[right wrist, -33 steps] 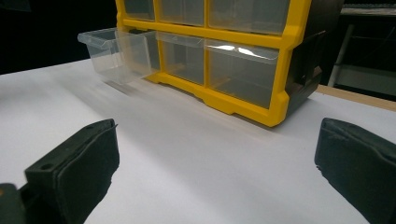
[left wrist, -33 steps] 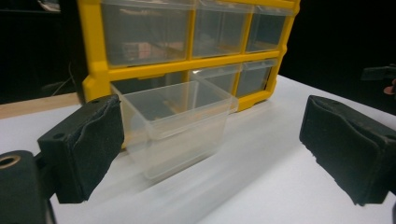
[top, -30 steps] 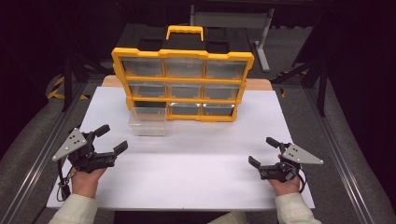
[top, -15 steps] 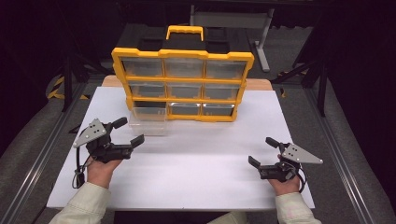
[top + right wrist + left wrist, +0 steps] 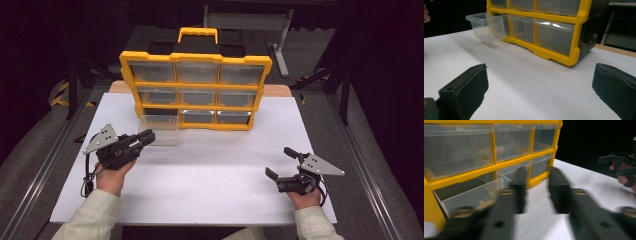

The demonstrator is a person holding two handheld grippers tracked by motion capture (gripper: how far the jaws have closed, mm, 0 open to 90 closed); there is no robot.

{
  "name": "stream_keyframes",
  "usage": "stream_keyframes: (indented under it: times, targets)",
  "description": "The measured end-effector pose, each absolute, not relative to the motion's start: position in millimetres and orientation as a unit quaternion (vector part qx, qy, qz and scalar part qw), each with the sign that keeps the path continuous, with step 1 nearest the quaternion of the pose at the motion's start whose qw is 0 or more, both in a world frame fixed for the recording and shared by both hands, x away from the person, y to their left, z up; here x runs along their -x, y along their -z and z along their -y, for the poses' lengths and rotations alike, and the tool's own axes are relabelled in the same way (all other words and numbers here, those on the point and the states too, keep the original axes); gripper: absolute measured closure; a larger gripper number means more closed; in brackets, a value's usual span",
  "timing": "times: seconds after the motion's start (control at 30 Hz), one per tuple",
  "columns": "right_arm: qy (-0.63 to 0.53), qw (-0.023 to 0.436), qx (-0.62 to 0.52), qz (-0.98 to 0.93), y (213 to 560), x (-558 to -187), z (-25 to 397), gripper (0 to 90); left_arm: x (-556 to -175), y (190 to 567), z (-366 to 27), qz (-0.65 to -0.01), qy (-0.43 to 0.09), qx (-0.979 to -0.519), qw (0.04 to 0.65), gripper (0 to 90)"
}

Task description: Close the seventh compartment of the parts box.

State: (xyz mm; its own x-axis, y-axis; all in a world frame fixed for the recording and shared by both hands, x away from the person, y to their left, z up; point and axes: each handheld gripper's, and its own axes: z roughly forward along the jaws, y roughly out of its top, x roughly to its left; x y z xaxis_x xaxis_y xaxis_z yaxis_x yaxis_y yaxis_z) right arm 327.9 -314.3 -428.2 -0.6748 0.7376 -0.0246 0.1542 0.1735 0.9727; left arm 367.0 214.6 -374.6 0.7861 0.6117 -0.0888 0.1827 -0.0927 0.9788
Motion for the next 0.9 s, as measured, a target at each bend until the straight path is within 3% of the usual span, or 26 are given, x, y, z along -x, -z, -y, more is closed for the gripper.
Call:
stream_keyframes:
  times: [0.23,0.57,0.9]
  targets:
    - [-0.562,0.259,-0.309,-0.722,428.2,-327.8,314.3,1.0,-371.3,370.3,-212.4,-0.271,-0.163,-0.728,0.609,89.5]
    - [-0.563,0.259,-0.310,-0.721,428.3,-327.9,314.4,1.3,-390.8,377.4,-204.3,-0.285,-0.117,-0.792,0.527,89.5]
    - [-0.560,0.260,-0.310,-0.723,428.3,-328.0,314.3,1.4,-402.3,388.1,-203.5,-0.304,-0.074,-0.823,0.475,89.5]
